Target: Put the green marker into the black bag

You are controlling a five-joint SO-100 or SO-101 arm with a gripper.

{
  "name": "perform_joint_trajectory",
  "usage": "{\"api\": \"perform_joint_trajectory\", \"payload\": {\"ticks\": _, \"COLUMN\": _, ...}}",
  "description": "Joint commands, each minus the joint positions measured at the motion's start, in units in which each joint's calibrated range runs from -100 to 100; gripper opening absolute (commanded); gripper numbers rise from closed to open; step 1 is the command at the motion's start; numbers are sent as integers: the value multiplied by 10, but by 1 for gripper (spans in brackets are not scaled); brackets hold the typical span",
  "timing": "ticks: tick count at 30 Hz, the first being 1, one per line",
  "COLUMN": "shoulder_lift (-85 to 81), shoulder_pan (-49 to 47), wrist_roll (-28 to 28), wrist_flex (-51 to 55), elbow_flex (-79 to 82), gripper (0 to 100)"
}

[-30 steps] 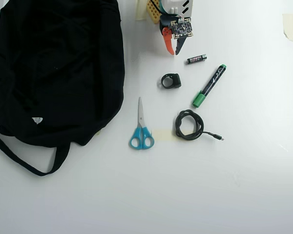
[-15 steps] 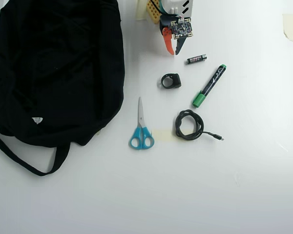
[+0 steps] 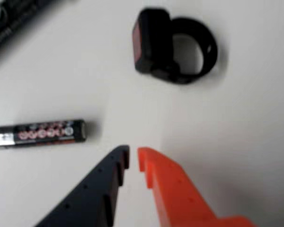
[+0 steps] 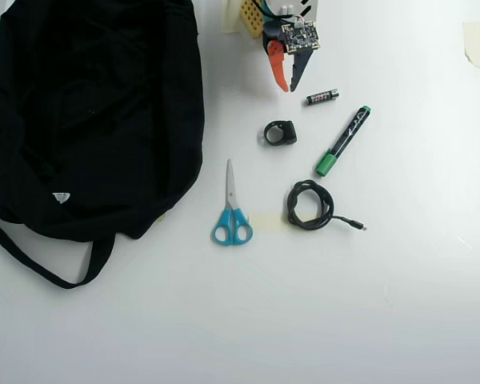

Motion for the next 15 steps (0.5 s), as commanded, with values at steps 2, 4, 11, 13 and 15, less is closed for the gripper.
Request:
{"api": "perform_joint_trajectory", "payload": {"ticks": 2, "shoulder_lift": 71, "shoulder_pan": -3, "wrist_roll": 3, "wrist_flex": -13, "elbow_flex": -87, "gripper": 2}}
{"api": "perform_joint_trajectory", "payload": {"ticks": 4, "shoulder_lift": 115, "shoulder_pan": -4, "wrist_roll": 3, "wrist_flex": -13, "elbow_flex": -133, "gripper": 2}}
{"api": "perform_joint_trajectory", "payload": {"ticks": 11, "shoulder_lift": 246, "shoulder_pan": -41, "wrist_roll": 3, "wrist_flex": -13, "elbow_flex": -269, "gripper": 2}}
{"api": "perform_joint_trajectory", "payload": {"ticks": 13, "shoulder_lift": 280, "shoulder_pan": -43, "wrist_roll": 4, "wrist_flex": -13, "elbow_flex": -303, "gripper": 2}}
{"api": "perform_joint_trajectory", "payload": {"ticks": 15, "shoulder_lift": 312, "shoulder_pan": -55, "wrist_roll": 4, "wrist_flex": -13, "elbow_flex": -335, "gripper": 2}}
